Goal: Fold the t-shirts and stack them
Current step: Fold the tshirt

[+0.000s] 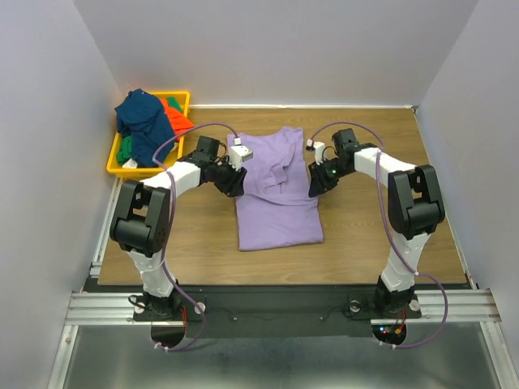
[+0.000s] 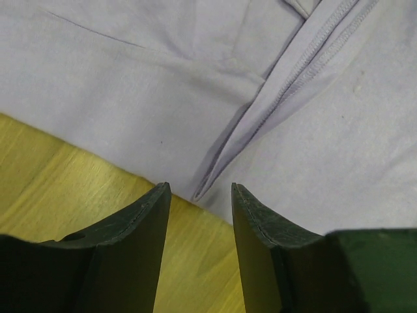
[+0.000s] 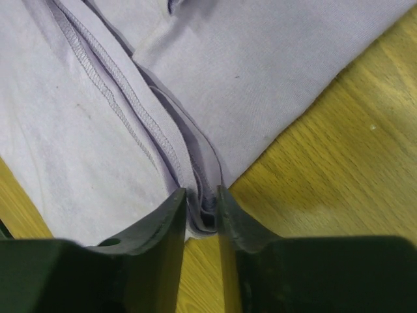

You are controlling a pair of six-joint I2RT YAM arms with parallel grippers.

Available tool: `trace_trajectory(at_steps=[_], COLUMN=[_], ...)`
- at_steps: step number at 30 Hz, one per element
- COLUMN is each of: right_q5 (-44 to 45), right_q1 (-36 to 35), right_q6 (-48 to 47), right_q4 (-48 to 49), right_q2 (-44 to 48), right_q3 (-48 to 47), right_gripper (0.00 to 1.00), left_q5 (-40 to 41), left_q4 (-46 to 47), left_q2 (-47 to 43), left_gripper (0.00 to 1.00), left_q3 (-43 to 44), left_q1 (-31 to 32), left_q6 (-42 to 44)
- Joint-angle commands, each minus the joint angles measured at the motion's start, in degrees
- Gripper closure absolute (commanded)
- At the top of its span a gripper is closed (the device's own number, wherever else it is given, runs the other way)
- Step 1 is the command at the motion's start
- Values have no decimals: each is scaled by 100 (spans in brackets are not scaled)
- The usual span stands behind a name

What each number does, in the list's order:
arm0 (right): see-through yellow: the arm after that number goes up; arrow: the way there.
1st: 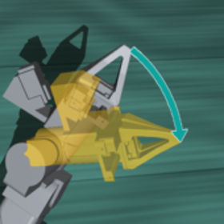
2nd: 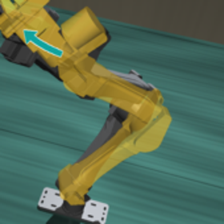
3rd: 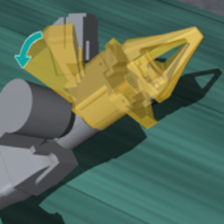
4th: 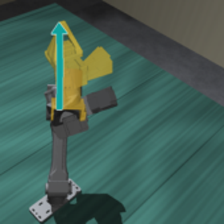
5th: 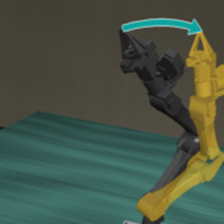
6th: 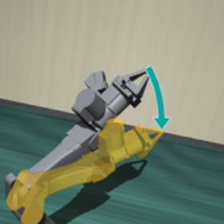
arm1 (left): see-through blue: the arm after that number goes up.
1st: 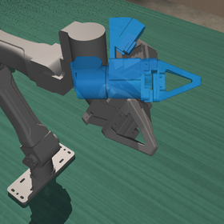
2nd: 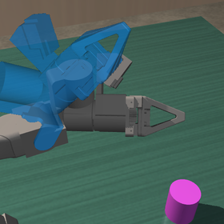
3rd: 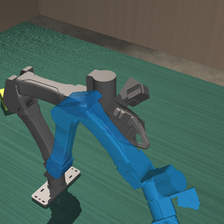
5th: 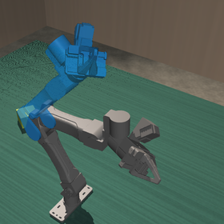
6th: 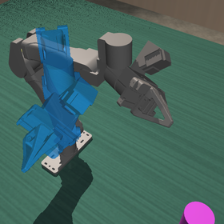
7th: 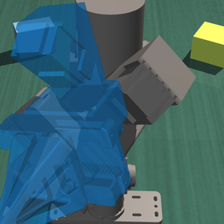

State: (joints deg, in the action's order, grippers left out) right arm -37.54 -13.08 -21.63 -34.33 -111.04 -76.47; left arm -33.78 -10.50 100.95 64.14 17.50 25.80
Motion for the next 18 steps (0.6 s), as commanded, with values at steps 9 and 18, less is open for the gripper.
trace_trajectory(at_steps=[9,18], right_q5=[-227,-324], right_q1=[7,7], right_q6=[-131,-131], right_q4=[-162,-215], right_q2=[56,74], right_q3=[-290,-386], right_gripper=[79,96], left_q5=[-164,-462], left_q4=[-92,-241], left_q2=[198,-49], left_gripper=[51,82], left_q3=[99,72], left_q1=[-18,-18], left_q6=[39,100])
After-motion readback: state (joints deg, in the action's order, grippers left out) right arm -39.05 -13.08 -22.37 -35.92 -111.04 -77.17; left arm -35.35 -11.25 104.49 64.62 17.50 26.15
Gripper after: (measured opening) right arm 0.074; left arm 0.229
